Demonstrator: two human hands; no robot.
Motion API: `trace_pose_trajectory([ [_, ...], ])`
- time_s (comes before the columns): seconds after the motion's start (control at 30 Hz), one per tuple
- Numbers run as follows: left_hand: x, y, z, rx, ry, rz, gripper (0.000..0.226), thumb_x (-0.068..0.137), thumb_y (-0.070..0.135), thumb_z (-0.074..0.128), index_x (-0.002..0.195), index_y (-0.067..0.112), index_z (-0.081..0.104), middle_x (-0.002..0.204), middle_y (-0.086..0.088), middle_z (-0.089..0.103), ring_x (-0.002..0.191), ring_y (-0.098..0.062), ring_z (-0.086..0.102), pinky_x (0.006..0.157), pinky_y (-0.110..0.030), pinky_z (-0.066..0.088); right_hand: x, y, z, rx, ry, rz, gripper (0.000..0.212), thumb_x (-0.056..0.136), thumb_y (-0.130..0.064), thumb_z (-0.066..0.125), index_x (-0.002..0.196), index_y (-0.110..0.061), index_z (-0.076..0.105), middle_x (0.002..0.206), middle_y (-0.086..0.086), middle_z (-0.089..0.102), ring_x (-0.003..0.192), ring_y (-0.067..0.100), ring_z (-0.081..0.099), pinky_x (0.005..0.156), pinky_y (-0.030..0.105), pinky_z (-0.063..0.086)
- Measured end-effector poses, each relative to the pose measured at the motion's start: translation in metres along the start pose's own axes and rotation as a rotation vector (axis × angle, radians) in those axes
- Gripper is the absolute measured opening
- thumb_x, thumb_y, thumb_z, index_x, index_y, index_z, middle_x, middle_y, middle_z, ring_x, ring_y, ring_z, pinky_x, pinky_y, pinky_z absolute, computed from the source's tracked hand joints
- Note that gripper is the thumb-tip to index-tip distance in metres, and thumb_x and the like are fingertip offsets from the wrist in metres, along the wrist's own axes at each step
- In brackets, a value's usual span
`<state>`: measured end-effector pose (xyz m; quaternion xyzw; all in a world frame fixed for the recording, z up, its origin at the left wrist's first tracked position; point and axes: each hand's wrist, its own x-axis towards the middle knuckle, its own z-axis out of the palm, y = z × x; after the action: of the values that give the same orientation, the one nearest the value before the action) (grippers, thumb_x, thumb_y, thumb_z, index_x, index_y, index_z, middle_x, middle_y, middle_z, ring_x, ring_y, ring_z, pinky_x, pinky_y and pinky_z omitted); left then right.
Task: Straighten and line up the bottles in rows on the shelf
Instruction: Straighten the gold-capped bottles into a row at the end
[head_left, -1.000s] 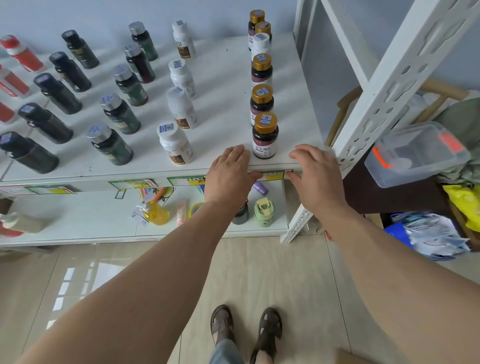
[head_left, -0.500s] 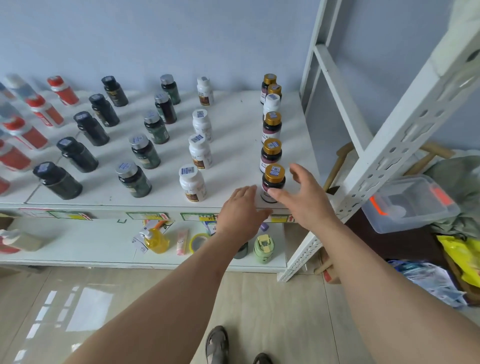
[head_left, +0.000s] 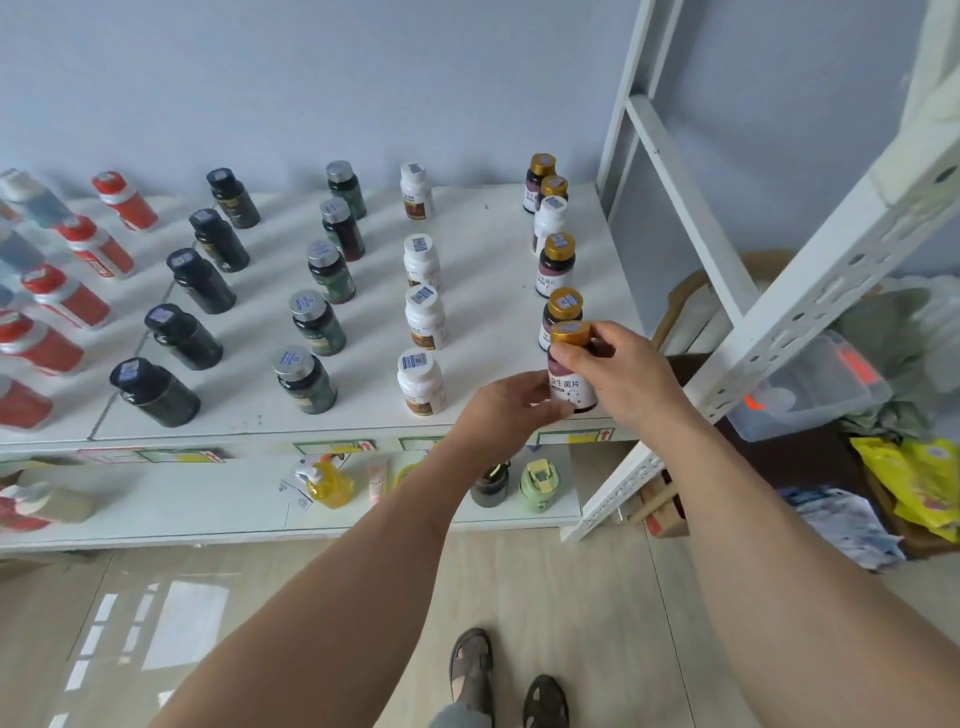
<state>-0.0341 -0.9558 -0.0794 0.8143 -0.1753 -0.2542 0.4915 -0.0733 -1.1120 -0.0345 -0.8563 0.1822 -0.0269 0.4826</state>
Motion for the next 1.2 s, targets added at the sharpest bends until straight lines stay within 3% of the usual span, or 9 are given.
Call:
trace_pose_trajectory([
  [0.2,0.005,0.003,-0.019,-0.178,-0.157,-0.010,0.042,0.079,0.038,0.076,0.119,0.027,0.068,0.113,0.009,0.072,0.111,-0.012,0.065,0.107,-0.043,0.044,-0.002,-0.018,0.002,-0.038,0.082,0.038,0.033,0.083,-0.058,0.064,0.100,-0.029,0.068,0.095,-0.012,0.070,0.089,0.007,0.064,0.074,0.030,0.049],
  [0.33,0.008,0.006,-0.020,-0.166,-0.186,-0.031,0.042,0.077,0.041,0.077,0.117,0.033,0.068,0.112,0.011,0.072,0.111,-0.011,0.065,0.107,-0.042,0.043,-0.001,-0.015,0.000,-0.013,0.087,0.063,0.033,0.082,-0.058,0.065,0.097,-0.030,0.068,0.096,-0.011,0.071,0.089,0.009,0.065,0.080,0.035,0.053],
  [0.5,0.010,0.006,-0.016,-0.063,-0.163,-0.070,0.046,0.076,0.043,0.077,0.120,0.031,0.066,0.110,0.012,0.073,0.106,-0.009,0.067,0.104,-0.040,0.046,-0.003,-0.009,-0.003,0.041,0.047,0.059,0.024,0.084,-0.052,0.068,0.097,-0.031,0.068,0.095,-0.013,0.070,0.091,0.006,0.065,0.082,0.032,0.053],
  [0.63,0.011,0.016,-0.016,0.247,-0.064,-0.051,0.048,0.085,0.045,0.068,0.130,0.032,0.059,0.122,0.013,0.065,0.111,-0.008,0.061,0.096,-0.026,0.047,-0.002,-0.001,-0.008,0.041,-0.029,0.018,0.015,0.088,-0.043,0.068,0.100,-0.036,0.063,0.095,-0.020,0.068,0.095,0.003,0.061,0.083,0.028,0.048],
  [0.7,0.010,0.017,-0.017,0.365,-0.007,-0.050,0.057,0.087,0.046,0.066,0.139,0.030,0.050,0.132,0.012,0.059,0.115,-0.011,0.058,0.091,-0.021,0.043,0.001,0.007,-0.006,0.038,-0.051,0.006,0.019,0.088,-0.040,0.068,0.106,-0.036,0.063,0.098,-0.019,0.068,0.098,0.005,0.061,0.084,0.026,0.047],
  [0.87,0.011,0.011,-0.023,0.534,0.045,-0.020,0.056,0.091,0.044,0.061,0.143,0.028,0.045,0.139,0.010,0.054,0.119,-0.012,0.055,0.097,-0.025,0.041,0.008,0.027,0.004,0.037,-0.120,0.033,0.042,0.087,-0.038,0.071,0.127,-0.029,0.059,0.112,-0.012,0.068,0.108,0.010,0.061,0.095,0.028,0.046],
  [1.03,0.014,0.007,-0.028,0.520,0.063,-0.042,0.056,0.091,0.046,0.061,0.142,0.031,0.045,0.138,0.011,0.055,0.117,-0.012,0.056,0.097,-0.026,0.043,0.012,0.039,0.009,0.045,-0.136,0.067,0.054,0.083,-0.042,0.075,0.132,-0.030,0.055,0.116,-0.013,0.068,0.113,0.010,0.060,0.105,0.038,0.046],
  [1.2,0.016,0.009,-0.033,0.458,0.075,-0.024,0.056,0.091,0.045,0.061,0.142,0.031,0.045,0.138,0.011,0.055,0.113,-0.014,0.058,0.097,-0.029,0.046,0.012,0.031,0.001,0.125,-0.130,0.072,0.064,0.082,-0.046,0.075,0.138,-0.033,0.049,0.132,-0.014,0.059,0.127,0.006,0.050,0.109,0.034,0.039],
])
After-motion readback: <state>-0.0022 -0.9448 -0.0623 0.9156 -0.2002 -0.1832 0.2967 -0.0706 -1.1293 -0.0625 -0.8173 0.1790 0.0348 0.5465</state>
